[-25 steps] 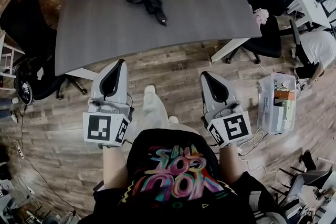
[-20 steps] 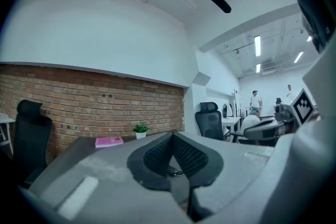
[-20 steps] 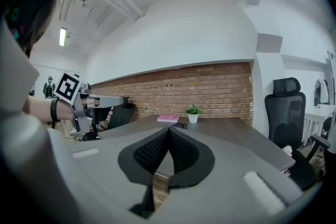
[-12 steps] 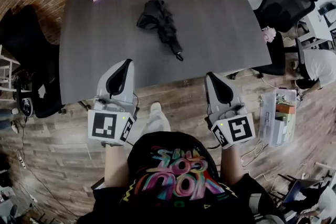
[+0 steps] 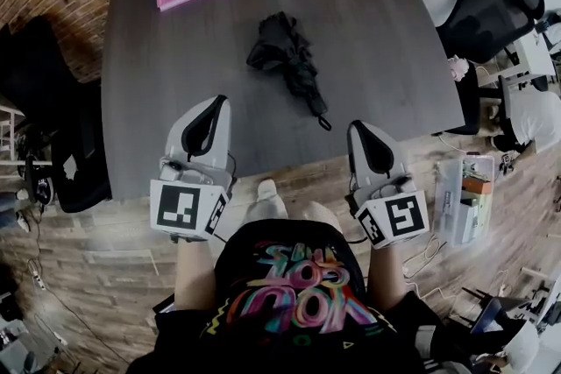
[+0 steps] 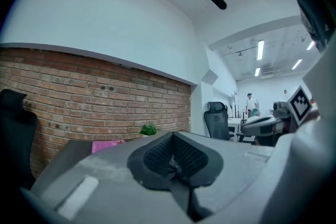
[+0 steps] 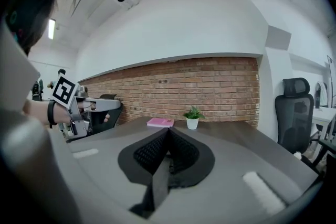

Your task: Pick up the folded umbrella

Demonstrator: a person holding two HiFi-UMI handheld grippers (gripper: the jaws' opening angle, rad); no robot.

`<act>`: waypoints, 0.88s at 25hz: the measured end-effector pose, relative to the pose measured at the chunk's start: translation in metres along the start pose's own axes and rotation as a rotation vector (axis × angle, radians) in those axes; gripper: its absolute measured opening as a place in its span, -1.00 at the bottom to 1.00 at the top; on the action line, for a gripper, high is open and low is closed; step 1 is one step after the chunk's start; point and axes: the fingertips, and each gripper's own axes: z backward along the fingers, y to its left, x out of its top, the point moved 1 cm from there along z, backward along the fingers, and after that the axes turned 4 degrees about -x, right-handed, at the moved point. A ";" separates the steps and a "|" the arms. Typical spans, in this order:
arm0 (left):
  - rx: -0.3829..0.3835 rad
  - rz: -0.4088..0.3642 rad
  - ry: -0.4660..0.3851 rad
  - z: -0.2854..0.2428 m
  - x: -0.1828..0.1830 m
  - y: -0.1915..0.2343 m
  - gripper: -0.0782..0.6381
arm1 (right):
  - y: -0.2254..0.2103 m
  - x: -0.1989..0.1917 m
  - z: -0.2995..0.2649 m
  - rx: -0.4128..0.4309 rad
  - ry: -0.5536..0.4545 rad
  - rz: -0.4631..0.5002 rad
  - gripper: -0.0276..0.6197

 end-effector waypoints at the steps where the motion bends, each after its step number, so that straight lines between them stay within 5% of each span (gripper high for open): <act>1: 0.004 0.006 0.002 -0.001 -0.002 0.006 -0.78 | 0.001 0.000 -0.004 -0.002 0.005 -0.001 -0.91; 11: 0.021 0.057 0.031 -0.017 -0.020 0.028 -0.78 | -0.007 -0.006 -0.035 0.005 0.052 -0.017 -0.92; 22: 0.093 0.035 0.013 -0.080 -0.003 0.058 -0.78 | -0.045 0.011 -0.116 0.100 0.035 -0.008 -0.91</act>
